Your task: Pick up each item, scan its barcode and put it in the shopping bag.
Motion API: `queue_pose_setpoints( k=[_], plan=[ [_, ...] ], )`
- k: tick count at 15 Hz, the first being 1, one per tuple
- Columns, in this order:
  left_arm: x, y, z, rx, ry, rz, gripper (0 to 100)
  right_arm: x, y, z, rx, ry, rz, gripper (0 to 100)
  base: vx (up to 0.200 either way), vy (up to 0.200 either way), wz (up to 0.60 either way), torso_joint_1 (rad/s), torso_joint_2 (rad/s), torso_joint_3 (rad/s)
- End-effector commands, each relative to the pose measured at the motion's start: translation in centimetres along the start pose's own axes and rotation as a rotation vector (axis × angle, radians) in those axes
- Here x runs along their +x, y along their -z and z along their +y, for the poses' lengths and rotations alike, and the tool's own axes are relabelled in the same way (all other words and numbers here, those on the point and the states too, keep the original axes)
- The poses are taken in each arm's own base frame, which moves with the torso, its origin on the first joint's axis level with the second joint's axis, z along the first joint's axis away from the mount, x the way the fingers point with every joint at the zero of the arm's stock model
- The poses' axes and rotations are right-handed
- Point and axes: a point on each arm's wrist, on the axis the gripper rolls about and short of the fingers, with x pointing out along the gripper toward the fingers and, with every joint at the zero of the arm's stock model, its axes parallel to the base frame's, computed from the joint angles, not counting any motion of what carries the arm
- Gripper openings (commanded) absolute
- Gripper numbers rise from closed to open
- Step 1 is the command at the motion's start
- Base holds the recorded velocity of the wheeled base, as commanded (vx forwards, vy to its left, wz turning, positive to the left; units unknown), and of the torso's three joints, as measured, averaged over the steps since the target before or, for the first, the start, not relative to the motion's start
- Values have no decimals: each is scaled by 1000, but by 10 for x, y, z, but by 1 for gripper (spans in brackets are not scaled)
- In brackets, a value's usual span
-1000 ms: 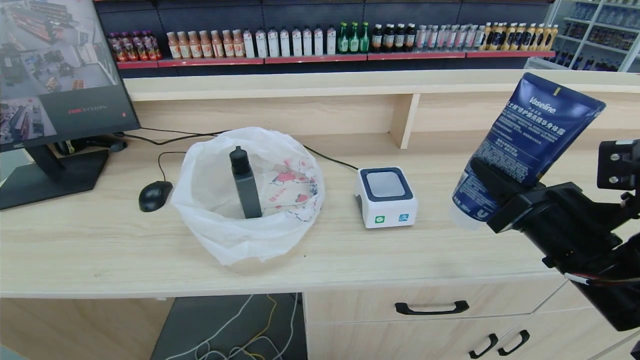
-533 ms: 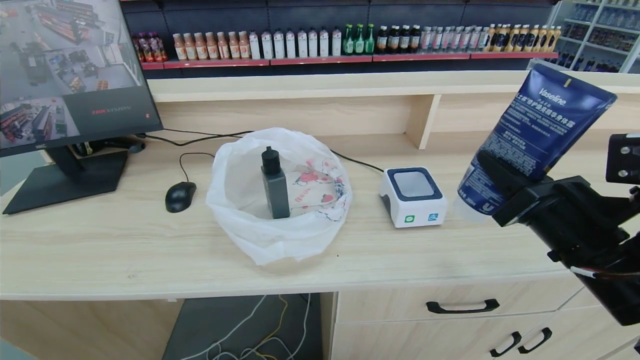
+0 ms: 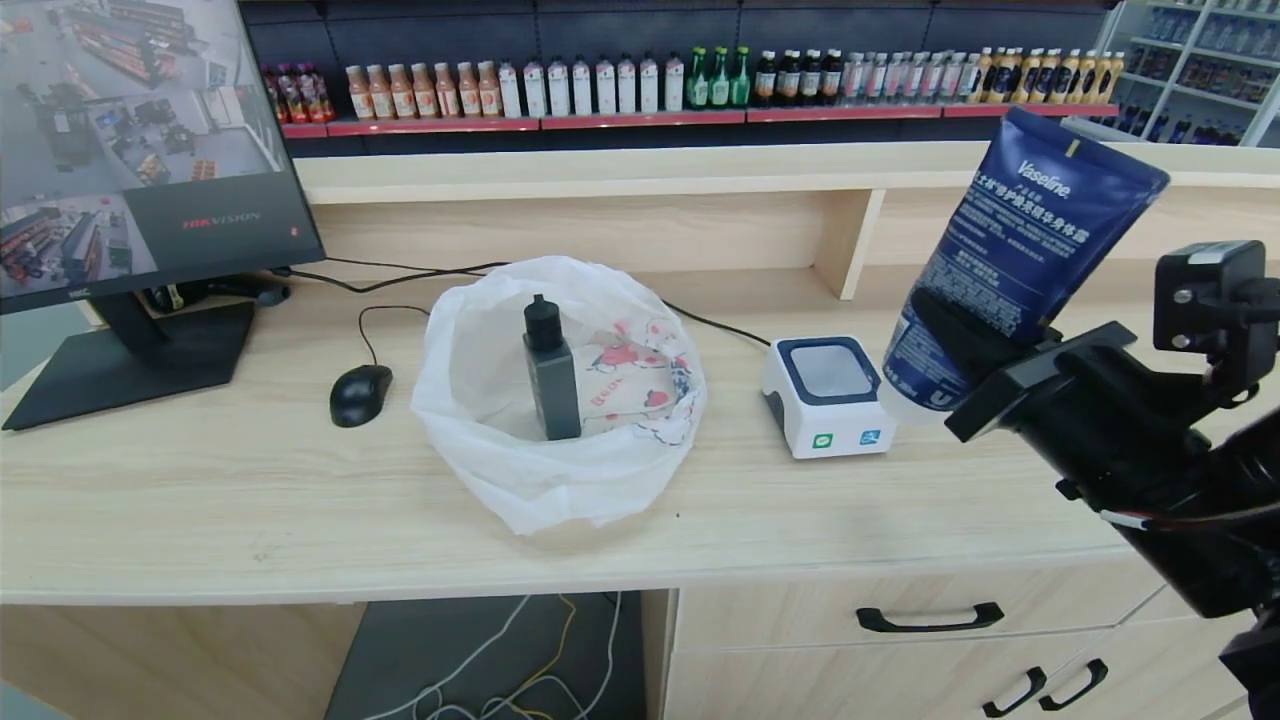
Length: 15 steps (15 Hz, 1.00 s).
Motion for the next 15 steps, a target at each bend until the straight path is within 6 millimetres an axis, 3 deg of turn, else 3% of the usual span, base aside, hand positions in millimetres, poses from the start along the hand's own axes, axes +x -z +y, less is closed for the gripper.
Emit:
queue_pose_setpoints(
  k=[1,6,10,15],
  plan=[
    [0,0,0,0,-1,0,100,13,10,1,-45,0,14,0,0,0,0,0,0,0],
    [0,0,0,0,-1,0,100,32,12,-1,-192,10,-18,0,0,0,0,0,0,0],
    [0,0,0,0,-1,0,100,34,22,-9,-361,-41,-5,0,0,0,0,0,0,0],
    [0,0,0,0,-1,0,100,47,40,-35,-578,-252,-68,0,0,0,0,0,0,0]
  ],
)
